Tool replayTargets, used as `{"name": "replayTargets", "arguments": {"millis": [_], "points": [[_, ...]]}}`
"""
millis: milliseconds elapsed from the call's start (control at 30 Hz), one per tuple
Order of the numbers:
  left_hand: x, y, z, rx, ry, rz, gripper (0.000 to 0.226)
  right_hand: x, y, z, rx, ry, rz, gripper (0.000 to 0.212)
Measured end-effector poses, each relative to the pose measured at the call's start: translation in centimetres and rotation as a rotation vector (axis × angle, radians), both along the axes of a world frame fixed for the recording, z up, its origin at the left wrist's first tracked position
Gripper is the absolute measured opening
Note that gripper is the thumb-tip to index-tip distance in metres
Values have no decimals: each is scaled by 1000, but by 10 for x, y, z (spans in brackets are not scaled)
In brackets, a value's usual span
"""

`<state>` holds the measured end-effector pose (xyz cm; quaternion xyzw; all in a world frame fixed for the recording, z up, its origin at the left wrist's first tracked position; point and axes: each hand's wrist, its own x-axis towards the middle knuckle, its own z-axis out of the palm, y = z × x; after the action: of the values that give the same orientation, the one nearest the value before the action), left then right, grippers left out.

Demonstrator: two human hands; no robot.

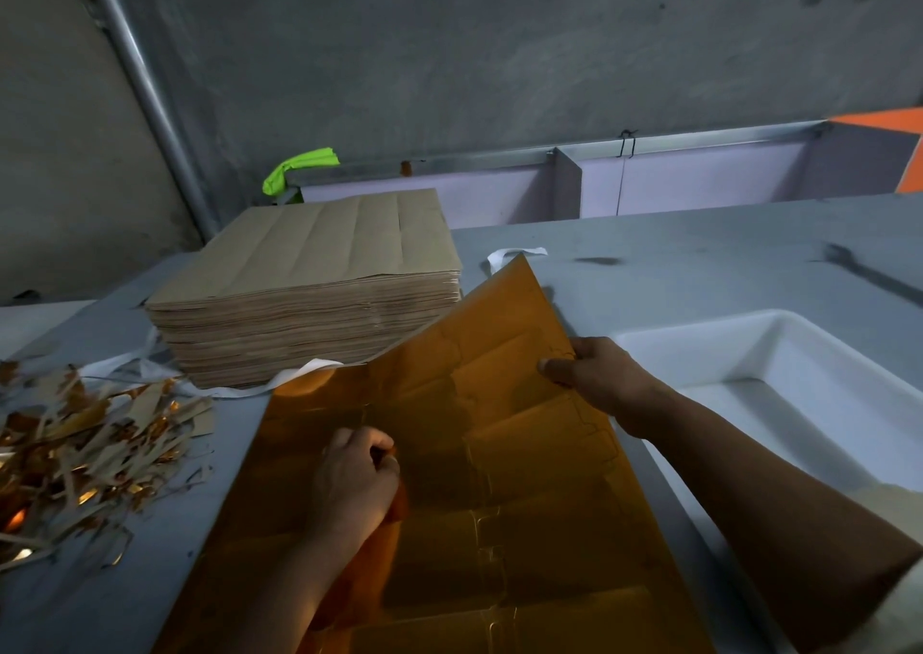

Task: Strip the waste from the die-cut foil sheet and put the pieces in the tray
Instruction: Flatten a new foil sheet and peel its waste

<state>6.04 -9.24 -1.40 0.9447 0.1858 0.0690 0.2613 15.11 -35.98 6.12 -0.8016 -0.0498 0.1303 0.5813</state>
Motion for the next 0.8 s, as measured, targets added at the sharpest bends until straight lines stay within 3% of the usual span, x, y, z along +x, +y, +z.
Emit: {"name": "replayTargets", "arguments": {"millis": [167,300,467,600,800], "points": [[9,1,19,-71,91,8,20,-1,0,0,43,2,18,36],[6,-23,37,-85,11,16,36,-2,0,1,50,15,45,39],[-7,-89,65,-100,-141,-349,43,-4,-1,3,123,57,105,52],[-12,-135,77,77,-247,-714,60,-6,-5,9,238,59,202,54],[0,-148,97,160,-366,-824,54,-9,-9,17,420,106,159,66]]}}
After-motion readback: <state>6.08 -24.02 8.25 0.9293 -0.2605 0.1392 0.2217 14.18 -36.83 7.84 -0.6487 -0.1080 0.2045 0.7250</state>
